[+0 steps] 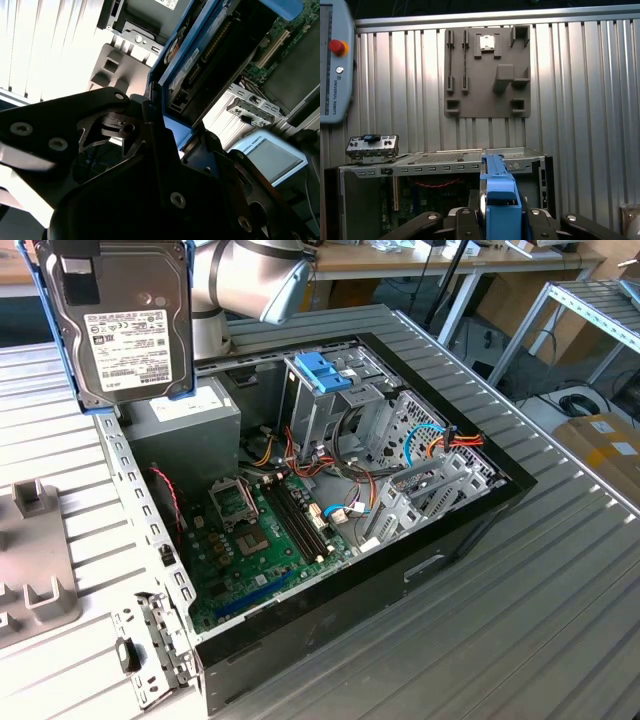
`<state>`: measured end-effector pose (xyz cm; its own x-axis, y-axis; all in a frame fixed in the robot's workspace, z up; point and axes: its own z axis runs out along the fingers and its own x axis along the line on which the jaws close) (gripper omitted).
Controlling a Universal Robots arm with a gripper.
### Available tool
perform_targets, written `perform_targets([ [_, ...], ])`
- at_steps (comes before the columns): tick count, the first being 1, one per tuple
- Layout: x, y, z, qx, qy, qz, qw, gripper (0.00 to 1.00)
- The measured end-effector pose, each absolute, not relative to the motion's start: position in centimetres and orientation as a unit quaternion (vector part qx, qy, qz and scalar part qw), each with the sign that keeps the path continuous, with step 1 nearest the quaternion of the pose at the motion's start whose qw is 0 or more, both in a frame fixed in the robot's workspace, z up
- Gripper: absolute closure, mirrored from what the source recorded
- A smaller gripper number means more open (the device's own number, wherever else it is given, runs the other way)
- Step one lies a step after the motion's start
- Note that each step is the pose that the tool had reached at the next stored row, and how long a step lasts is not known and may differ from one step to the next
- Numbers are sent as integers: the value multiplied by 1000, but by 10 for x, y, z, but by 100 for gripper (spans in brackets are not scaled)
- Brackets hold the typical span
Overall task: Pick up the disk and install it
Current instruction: 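Pick up the disk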
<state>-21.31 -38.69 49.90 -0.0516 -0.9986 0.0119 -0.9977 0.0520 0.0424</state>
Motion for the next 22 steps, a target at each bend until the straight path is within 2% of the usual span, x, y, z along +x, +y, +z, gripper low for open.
perform_targets([
  [22, -213, -400, 498, 688, -725, -11, 19, 63],
])
